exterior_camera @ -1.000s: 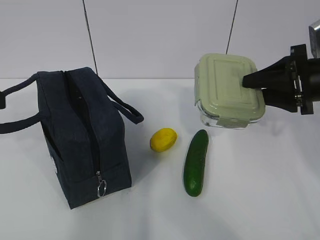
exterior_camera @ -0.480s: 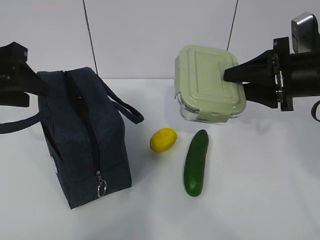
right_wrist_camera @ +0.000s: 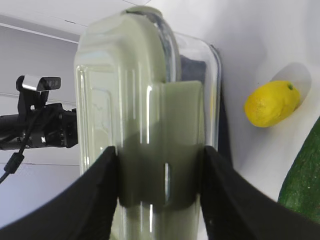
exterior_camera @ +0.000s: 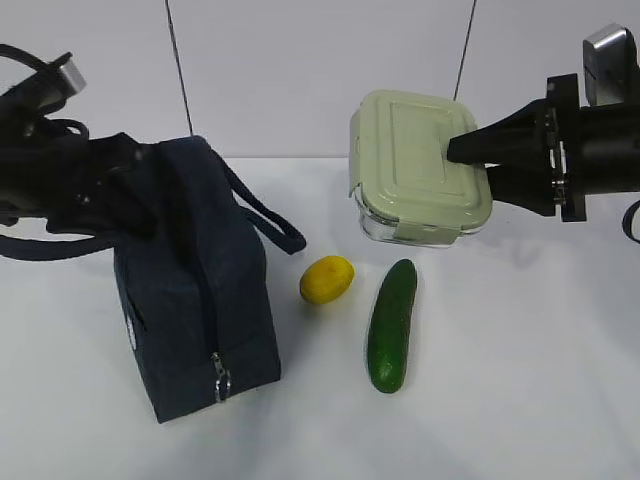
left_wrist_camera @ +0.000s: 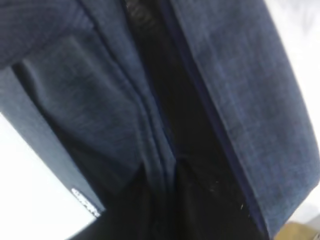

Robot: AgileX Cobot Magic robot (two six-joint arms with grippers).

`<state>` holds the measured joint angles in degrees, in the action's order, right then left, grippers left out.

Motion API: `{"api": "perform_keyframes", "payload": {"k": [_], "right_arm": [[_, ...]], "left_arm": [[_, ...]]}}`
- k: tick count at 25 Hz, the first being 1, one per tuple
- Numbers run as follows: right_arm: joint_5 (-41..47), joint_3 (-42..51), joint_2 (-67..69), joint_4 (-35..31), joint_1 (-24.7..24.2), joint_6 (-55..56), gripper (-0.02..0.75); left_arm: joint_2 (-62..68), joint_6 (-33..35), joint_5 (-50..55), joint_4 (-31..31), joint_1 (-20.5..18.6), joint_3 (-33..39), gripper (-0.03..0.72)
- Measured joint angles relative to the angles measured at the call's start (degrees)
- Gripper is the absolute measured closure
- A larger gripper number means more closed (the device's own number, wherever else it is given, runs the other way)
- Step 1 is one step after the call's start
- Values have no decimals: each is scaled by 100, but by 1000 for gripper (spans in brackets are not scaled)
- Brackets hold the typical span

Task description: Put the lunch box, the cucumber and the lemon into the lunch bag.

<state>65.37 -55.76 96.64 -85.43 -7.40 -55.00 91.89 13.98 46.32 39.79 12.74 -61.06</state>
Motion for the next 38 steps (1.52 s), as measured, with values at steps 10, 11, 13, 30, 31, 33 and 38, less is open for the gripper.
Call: {"api": "perform_keyframes", "payload": {"k": [10, 11, 13, 30, 31, 33, 38], "right_arm": [[-18, 0, 0, -262, 368, 0, 393], [-18, 0, 0, -347, 476, 0, 393], [-18, 0, 0, -489, 760, 0, 393], [-140, -732, 74, -1180, 2134, 0, 393], [-170, -741, 133, -1217, 2134, -5, 393], [-264, -741, 233, -1270, 2134, -5, 393], [-480, -741, 387, -1303, 2134, -89, 393]], "left_arm": [[63, 53, 818, -491, 297, -606, 689], [63, 53, 858, -503, 297, -648, 689], [75, 53, 893, -523, 306, -670, 689], [134, 57, 928, -553, 306, -670, 690], [134, 57, 928, -553, 306, -670, 690], [134, 57, 928, -553, 306, -670, 690], [134, 57, 928, -553, 306, -670, 690]]}}
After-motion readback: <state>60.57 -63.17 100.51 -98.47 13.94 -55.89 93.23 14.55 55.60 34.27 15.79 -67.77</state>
